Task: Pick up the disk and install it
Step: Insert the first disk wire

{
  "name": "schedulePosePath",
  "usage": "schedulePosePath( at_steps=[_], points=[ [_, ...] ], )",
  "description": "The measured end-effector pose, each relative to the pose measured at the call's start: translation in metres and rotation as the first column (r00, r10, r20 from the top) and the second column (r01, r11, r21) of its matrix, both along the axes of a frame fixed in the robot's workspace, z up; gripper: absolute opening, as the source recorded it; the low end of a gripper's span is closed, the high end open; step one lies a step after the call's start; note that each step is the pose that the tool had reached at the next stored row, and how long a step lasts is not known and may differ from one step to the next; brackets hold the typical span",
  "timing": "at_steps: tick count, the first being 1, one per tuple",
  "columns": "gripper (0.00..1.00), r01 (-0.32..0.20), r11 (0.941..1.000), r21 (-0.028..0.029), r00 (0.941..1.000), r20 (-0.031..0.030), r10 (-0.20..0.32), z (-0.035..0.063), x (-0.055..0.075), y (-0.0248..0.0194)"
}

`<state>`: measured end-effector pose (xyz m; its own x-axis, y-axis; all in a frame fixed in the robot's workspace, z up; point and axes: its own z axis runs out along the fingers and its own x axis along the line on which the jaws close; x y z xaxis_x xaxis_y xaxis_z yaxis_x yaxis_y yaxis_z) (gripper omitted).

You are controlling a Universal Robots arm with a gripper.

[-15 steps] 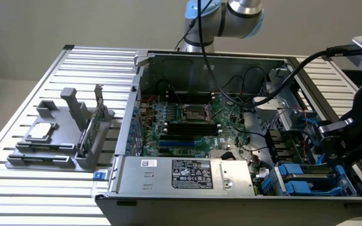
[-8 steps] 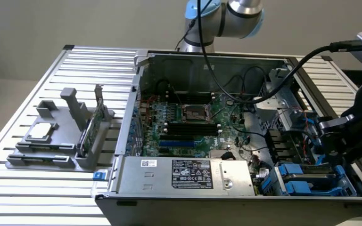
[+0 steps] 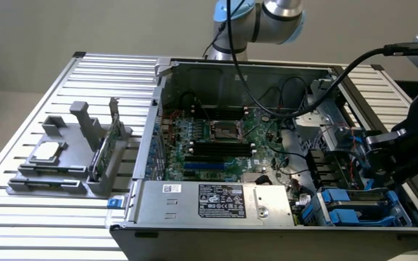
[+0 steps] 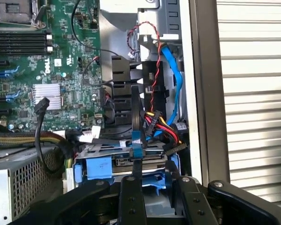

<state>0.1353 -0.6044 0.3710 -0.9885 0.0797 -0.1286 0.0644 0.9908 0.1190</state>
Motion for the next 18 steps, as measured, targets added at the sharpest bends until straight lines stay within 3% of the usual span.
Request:
schedulePosePath(
  at_steps=[3, 5, 8, 11, 18],
  points=[
    [0.34, 0.004, 1.0000, 0.0037, 0.9994, -0.0338, -0.004, 0.0000, 0.0000, 0.0000],
    [0.34, 0.016, 0.9998, 0.0077, 0.9990, -0.0430, -0.016, 0.0000, -0.0001, 0.0000],
    [0.34, 0.043, 0.9990, 0.0146, 0.9981, -0.0453, -0.042, 0.0000, 0.0000, 0.0000],
    [0.34, 0.077, 0.9967, 0.0250, 0.9960, -0.0459, -0.076, -0.0001, 0.0001, 0.0000],
    [0.34, 0.159, 0.9862, 0.0457, 0.9864, -0.0484, -0.157, -0.0002, -0.0001, 0.0000]
  ],
)
